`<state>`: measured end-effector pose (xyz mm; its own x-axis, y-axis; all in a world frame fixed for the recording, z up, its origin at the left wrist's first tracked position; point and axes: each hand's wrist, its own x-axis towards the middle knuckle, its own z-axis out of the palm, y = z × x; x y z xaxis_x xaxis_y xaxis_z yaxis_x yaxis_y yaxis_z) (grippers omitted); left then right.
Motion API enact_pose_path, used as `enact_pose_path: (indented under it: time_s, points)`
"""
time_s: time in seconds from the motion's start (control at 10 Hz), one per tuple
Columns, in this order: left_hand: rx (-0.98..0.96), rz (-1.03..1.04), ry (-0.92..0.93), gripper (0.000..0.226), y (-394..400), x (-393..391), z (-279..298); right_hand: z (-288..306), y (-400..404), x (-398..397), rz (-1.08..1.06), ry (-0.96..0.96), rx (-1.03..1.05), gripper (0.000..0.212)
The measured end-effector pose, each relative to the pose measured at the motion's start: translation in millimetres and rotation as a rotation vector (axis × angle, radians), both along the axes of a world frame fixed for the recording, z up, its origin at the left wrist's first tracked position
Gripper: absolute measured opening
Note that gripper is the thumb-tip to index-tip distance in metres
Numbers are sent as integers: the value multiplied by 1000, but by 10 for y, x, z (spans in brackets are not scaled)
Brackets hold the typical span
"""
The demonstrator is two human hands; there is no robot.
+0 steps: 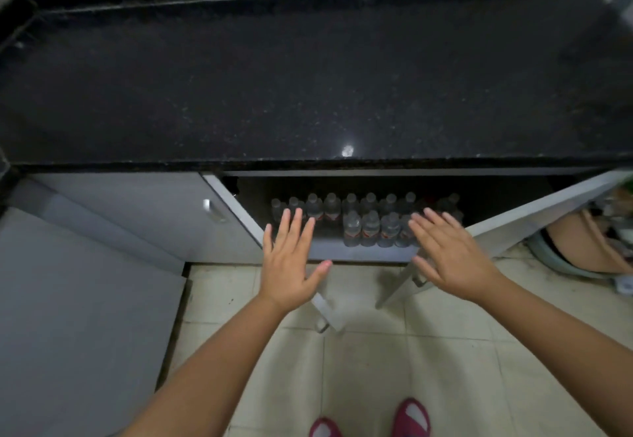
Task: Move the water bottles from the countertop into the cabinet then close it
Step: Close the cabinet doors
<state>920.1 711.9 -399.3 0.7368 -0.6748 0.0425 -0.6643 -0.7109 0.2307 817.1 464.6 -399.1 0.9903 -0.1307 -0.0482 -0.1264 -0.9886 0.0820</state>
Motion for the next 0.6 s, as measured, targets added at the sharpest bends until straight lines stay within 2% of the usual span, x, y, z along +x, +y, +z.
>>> enact_pose_path:
  time_s: [0.1,0.2,0.3,0.4,0.5,0.6]
  points:
    - [116,-255,-131,87,-250,236,-59,-73,-151,-36,-4,-80,-16,79]
    - [148,-342,-310,79,-490,482,-155,-137,-202,46,11,-143,-6,55]
    - [120,-224,-371,79,-775,612,-228,-231,-266,223,5,-232,-56,65]
    - [99,-144,-413,74,-965,705,-226,-257,-334,405,3,-237,-126,76]
    - [53,-203,-549,71,-1000,667,-333,-272,-341,429,-18,-337,-124,72]
    - [-41,-257,-599,67,-1035,735,-340,-185,-517,496,-47,-545,-67,56]
